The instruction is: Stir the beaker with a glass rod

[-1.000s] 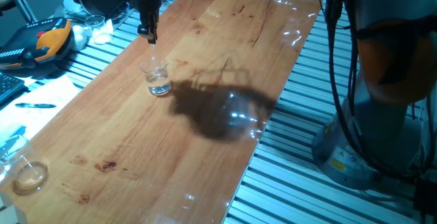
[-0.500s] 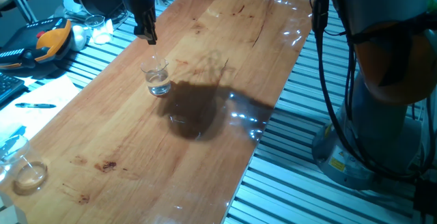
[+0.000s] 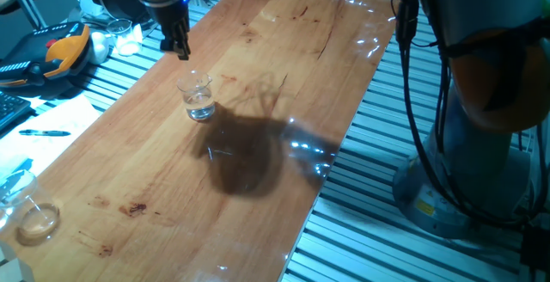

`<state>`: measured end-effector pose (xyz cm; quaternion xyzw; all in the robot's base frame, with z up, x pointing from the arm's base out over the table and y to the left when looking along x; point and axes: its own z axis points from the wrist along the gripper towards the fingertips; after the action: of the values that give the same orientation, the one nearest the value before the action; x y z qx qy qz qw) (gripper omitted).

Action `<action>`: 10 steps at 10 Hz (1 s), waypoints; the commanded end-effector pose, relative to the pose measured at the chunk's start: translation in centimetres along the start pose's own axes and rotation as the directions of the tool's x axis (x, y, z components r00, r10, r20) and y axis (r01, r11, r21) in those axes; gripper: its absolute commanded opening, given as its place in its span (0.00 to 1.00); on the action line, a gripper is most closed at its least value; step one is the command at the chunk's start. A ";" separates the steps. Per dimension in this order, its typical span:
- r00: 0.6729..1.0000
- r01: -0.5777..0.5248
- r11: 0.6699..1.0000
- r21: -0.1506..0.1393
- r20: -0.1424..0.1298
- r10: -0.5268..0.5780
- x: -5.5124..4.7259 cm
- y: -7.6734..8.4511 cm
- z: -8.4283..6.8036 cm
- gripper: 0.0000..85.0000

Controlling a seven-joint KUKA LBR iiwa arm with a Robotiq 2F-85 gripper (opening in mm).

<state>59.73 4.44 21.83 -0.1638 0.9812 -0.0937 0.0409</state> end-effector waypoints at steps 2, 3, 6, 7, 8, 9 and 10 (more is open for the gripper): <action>1.000 0.022 0.999 0.036 -0.005 -0.022 -0.1 0.1 0.1 0.00; 1.000 0.026 0.999 0.042 -0.007 -0.026 -0.2 0.1 0.4 0.00; 0.999 0.031 0.998 0.052 -0.020 -0.030 -0.3 -0.1 1.2 0.00; 0.999 0.027 0.998 0.057 -0.032 -0.025 -0.3 -0.1 1.3 0.00; 0.998 0.019 0.998 0.058 -0.053 -0.016 -0.2 -0.2 1.3 0.00; 0.997 0.017 0.998 0.066 -0.078 -0.012 -0.1 -0.2 1.2 0.00; 0.995 0.007 0.998 0.069 -0.095 0.000 0.1 -0.2 1.2 0.00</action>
<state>59.86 4.11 20.69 -0.1593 0.9778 -0.1361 -0.0003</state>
